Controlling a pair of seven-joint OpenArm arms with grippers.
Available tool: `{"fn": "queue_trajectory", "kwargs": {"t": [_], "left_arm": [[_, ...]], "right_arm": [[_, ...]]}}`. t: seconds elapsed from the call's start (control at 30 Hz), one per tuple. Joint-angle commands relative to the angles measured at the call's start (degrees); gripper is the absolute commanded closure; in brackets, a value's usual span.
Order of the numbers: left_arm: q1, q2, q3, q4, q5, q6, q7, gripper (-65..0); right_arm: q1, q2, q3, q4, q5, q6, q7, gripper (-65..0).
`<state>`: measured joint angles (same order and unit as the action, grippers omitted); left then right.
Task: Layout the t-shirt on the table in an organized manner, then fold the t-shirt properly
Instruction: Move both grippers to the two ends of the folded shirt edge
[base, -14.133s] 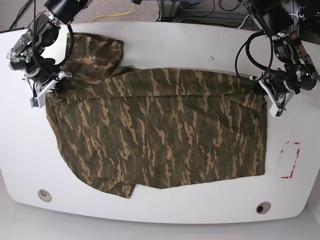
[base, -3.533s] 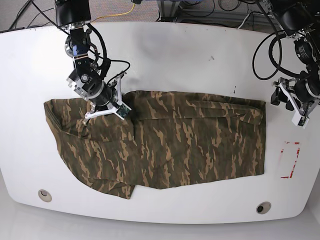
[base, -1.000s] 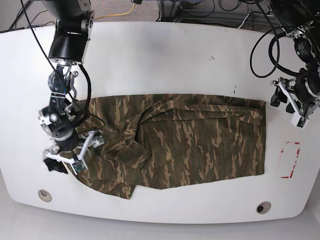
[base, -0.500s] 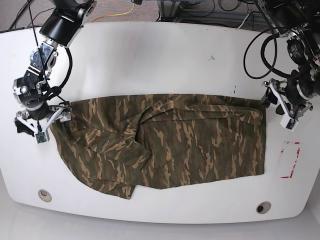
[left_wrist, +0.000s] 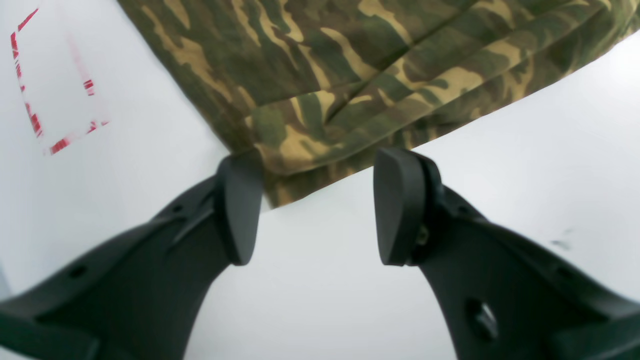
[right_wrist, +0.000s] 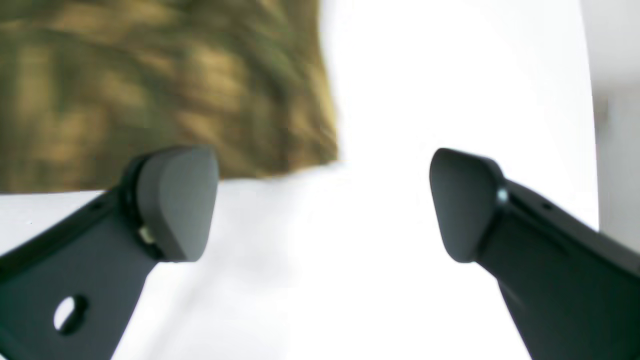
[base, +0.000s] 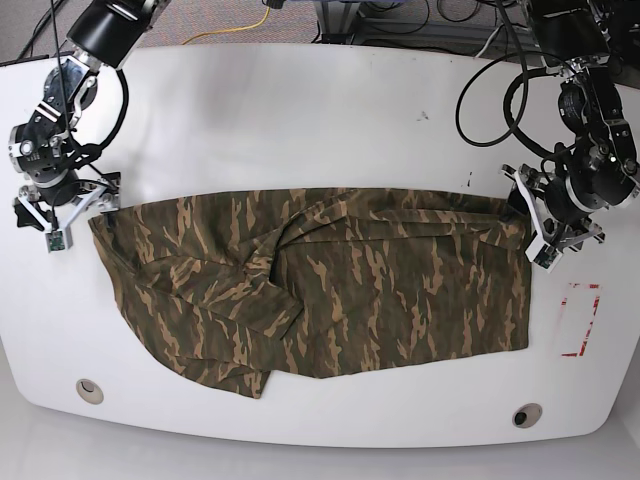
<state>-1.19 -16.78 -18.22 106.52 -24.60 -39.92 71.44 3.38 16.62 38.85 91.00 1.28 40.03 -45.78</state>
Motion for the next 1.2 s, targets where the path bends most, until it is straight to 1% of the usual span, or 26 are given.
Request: {"fn": "queue_trajectory", "kwargs": {"t": [0.0,0.13,0.27,0.33,0.5,0.63,0.7,0.8,0.93,1.03,1.17], "left_arm": [[-1.84,-0.5,-0.2,1.04,-0.85,-0.08,-0.89,-33.1],[-2.02,0.38,-0.46,1.04,-0.85,-0.08,-0.98,-33.1],[-2.02,0.38,-0.46,1.13,-0.85,-0.08,-0.98,-33.1],[-2.02,0.38,-0.46,1.13,-0.85,-0.08,-0.98,-33.1],[-2.02,0.38,-0.46,1.13,-0.85,-0.08,-0.98,-33.1],[-2.02,0.38,-0.46,1.13,-0.85,-0.08,-0.98,-33.1],[-2.02,0.38,-0.46,1.13,-0.85,-0.08,-0.98,-33.1],[-2.02,0.38,-0.46,1.13,-0.85,-0.08,-0.98,-33.1],[-2.02,0.38,-0.46,1.13,-0.85,-0.08,-0.98,-33.1],[-2.02,0.38,-0.46,1.22,-0.85,-0.08,-0.98,-33.1],[-2.02,0.38,-0.46,1.22,-0.85,-0.08,-0.89,-33.1]], "right_arm": [[3.35,3.38,0.58,-3.92,0.88,-0.03,1.43,-64.8],[6.6,5.93,0.67,-11.84,4.04,-0.03,2.92,-64.8],[9.68,9.36,0.58,-20.01,8.44,-0.03,3.1,-64.8],[10.47,10.15,0.23,-22.39,10.02,-0.03,3.1,-64.8],[11.7,12.26,-3.2,-27.66,13.97,-0.03,3.19,-64.8],[11.7,12.17,-3.47,-28.8,15.82,-0.03,3.19,-64.8],[11.7,11.99,-3.47,-28.8,15.73,-0.03,3.19,-64.8],[11.7,10.67,-3.55,-28.89,15.64,-0.03,3.19,-64.8],[11.7,10.23,-3.55,-29.68,15.56,-0.03,3.36,-64.8],[11.7,9.53,-3.64,-31.44,15.56,-0.03,4.94,-64.8],[11.7,9.53,-4.08,-34.43,15.56,-0.03,8.2,-64.8]]}}
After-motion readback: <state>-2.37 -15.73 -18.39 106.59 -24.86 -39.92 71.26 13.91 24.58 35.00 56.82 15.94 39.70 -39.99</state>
